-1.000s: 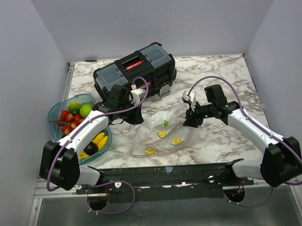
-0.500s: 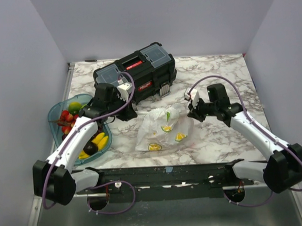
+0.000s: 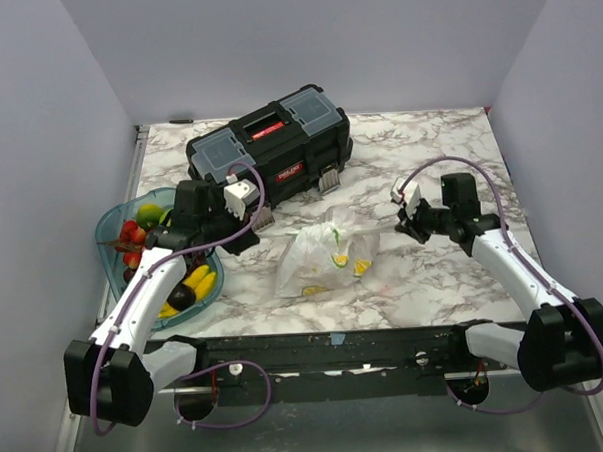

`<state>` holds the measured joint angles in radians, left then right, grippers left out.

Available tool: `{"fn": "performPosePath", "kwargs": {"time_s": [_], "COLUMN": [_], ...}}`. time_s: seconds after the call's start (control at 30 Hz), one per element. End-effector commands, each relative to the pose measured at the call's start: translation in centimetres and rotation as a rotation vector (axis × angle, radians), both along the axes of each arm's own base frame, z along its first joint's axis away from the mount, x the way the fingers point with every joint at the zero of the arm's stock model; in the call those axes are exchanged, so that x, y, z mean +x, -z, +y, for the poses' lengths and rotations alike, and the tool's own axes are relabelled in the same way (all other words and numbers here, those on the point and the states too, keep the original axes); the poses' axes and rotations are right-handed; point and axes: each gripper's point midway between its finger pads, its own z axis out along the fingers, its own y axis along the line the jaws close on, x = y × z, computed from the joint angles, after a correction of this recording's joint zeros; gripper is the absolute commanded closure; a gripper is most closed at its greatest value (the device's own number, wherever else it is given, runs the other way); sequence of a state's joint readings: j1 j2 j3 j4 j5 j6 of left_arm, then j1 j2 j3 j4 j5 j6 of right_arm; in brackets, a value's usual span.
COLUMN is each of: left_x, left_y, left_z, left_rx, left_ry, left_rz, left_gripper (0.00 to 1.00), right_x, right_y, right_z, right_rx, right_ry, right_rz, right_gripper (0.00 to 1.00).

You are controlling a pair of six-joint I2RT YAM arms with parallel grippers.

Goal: Place the fake fruits into the plastic bag and tie a complex knot

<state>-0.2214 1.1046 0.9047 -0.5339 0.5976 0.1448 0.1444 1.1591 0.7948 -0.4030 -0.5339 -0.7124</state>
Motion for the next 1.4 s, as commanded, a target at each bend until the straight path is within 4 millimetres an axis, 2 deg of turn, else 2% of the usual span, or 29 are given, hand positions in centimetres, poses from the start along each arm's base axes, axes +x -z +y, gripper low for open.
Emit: {"fn": "performPosePath", "kwargs": {"time_s": [0.0,0.07,0.17,0.37,0.43,0.47,0.5,0.57,0.63,0.7,0.83,1.17,1.2,1.27,1.33,1.37], "left_x": [-0.2,-0.7,-1.4,-2.2,-2.2,-2.3,-2.1,-2.4,-2.5,-2.7,-2.9,-1.4,-1.2,-0.8,-0.6,-0.6], "left_y": [5.6,6.8,7.5,6.4,5.8,5.4,5.0,4.3,3.8,3.7,4.2,7.4,7.6,7.9,8.0,8.0], "left_z": [4.6,4.2,2.6,-0.5,-1.1,-1.3,-1.5,-2.1,-2.6,-3.1,-4.0,-5.4,-5.4,-5.4,-5.3,-5.2], "left_rx": [0.227,0.262,0.272,0.208,0.178,0.168,0.163,0.147,0.148,0.170,0.237,0.406,0.414,0.423,0.427,0.431], "left_ry": [-0.058,-0.017,0.046,0.125,0.142,0.151,0.156,0.192,0.225,0.269,0.347,0.423,0.421,0.405,0.385,0.379], "left_rz": [0.015,0.028,0.042,0.053,0.054,0.049,0.039,0.030,0.013,-0.015,-0.072,-0.091,-0.093,-0.089,-0.084,-0.080], "left_gripper": [1.00,1.00,1.00,1.00,1.00,0.99,0.92,0.78,0.62,0.52,0.46,0.49,0.51,0.63,0.78,0.84], "right_x": [-1.4,-2.2,-2.4,-3.0,-3.3,-3.3,-3.2,-3.2,-3.3,-3.4,-3.2,-2.1,-2.0,-1.5,-0.8,-0.6], "right_y": [6.7,7.5,7.2,3.9,3.3,2.9,2.8,2.5,2.7,3.0,3.1,3.0,2.9,2.8,2.7,2.7], "right_z": [-6.9,-6.2,-5.5,-2.7,-2.1,-1.9,-1.7,-1.3,-0.9,-0.4,0.8,2.6,2.6,2.4,2.1,1.9], "right_rx": [-0.241,-0.214,-0.179,-0.063,-0.038,-0.026,-0.019,-0.009,-0.009,-0.013,-0.010,-0.038,-0.042,-0.047,-0.054,-0.060], "right_ry": [0.132,0.106,0.088,-0.036,-0.066,-0.085,-0.091,-0.116,-0.144,-0.174,-0.210,-0.222,-0.216,-0.192,-0.153,-0.133], "right_rz": [0.105,0.131,0.151,0.193,0.204,0.202,0.198,0.188,0.190,0.204,0.206,0.153,0.145,0.129,0.113,0.108], "right_gripper": [0.99,0.99,0.99,0.99,0.81,0.63,0.47,0.35,0.29,0.27,0.29,0.42,0.46,0.58,0.75,0.88]}}
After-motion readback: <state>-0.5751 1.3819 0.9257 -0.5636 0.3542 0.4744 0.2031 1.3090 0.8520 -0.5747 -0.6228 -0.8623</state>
